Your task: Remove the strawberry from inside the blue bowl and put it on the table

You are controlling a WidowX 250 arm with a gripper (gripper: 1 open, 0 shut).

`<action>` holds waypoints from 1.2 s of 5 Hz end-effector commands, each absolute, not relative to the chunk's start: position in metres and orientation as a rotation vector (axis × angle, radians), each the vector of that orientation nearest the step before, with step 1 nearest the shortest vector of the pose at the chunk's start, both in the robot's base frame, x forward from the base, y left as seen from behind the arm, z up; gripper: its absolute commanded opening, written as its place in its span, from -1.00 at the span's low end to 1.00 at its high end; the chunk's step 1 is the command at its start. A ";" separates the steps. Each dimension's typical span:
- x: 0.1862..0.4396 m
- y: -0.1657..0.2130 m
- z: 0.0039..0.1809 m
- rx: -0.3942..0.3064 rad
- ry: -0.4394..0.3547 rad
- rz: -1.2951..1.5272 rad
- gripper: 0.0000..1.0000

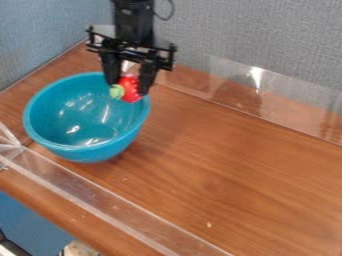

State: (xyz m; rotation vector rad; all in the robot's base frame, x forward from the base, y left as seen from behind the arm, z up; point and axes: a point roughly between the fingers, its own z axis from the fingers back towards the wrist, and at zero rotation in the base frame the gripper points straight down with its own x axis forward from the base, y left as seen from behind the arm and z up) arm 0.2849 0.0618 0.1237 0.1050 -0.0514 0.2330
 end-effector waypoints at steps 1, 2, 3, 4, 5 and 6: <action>0.291 0.045 0.133 0.110 -0.107 0.212 -1.00; 0.287 0.023 0.121 0.111 -0.096 0.175 -1.00; 0.290 0.008 0.101 0.097 -0.077 0.121 -1.00; 0.293 -0.005 0.079 0.088 -0.054 0.059 -1.00; 0.293 -0.016 0.052 0.082 -0.037 0.038 -1.00; 0.290 -0.022 0.032 0.068 -0.024 0.034 -1.00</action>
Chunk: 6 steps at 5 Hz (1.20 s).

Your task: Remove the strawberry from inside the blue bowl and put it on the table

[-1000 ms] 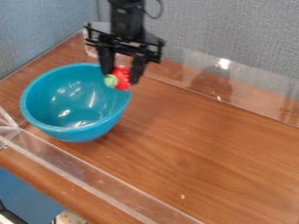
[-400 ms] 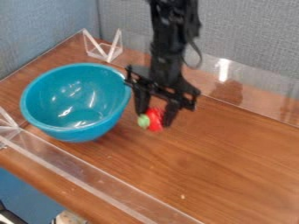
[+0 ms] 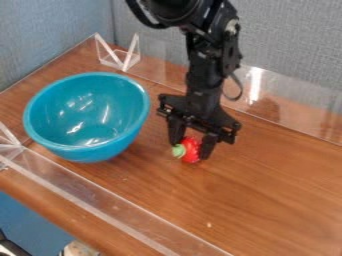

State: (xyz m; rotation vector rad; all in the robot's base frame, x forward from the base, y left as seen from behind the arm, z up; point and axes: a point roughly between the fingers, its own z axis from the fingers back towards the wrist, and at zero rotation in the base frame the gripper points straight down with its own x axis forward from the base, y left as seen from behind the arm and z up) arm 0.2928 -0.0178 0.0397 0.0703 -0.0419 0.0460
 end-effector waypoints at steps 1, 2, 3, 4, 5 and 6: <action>0.280 -0.024 0.019 0.058 -0.013 -0.005 -1.00; 0.269 -0.027 0.007 0.049 0.001 -0.046 -1.00; 0.265 -0.031 -0.001 0.043 0.016 -0.076 -1.00; 0.262 -0.034 -0.008 0.039 0.030 -0.102 -1.00; 0.258 -0.036 -0.015 0.036 0.047 -0.129 -1.00; 0.268 -0.035 -0.014 0.035 0.045 -0.191 1.00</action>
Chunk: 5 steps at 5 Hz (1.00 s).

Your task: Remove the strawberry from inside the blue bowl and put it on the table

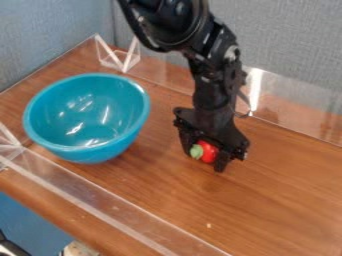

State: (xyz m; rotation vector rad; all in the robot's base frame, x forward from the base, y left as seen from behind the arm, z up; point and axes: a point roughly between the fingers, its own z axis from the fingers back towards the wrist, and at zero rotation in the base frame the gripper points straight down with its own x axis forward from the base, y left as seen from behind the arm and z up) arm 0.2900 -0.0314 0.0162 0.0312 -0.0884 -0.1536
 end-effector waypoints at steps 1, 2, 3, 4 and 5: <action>0.274 -0.033 0.007 0.044 0.014 -0.103 -1.00; 0.273 -0.029 0.032 0.051 -0.018 -0.014 -1.00; 0.276 -0.022 0.068 0.052 -0.058 -0.023 1.00; 0.285 -0.020 0.072 0.046 -0.065 -0.031 1.00; 0.303 -0.020 0.072 0.032 -0.084 -0.043 1.00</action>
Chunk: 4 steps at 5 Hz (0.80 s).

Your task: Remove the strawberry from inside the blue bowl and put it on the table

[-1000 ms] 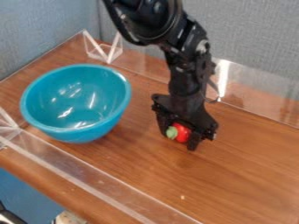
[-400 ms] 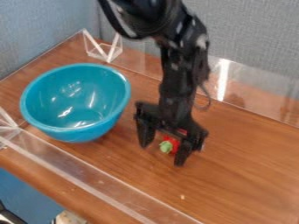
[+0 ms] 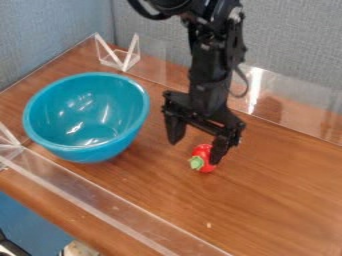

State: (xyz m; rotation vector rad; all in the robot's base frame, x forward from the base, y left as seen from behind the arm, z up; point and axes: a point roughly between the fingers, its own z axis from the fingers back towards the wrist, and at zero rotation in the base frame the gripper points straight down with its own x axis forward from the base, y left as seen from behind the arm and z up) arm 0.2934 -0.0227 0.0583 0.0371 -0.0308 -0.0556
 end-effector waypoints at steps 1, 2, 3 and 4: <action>0.308 -0.022 0.070 0.026 -0.082 -0.058 1.00; 0.316 -0.021 0.062 0.024 -0.077 -0.110 1.00; 0.323 -0.020 0.055 0.022 -0.074 -0.161 1.00; 0.329 -0.020 0.049 0.017 -0.073 -0.210 1.00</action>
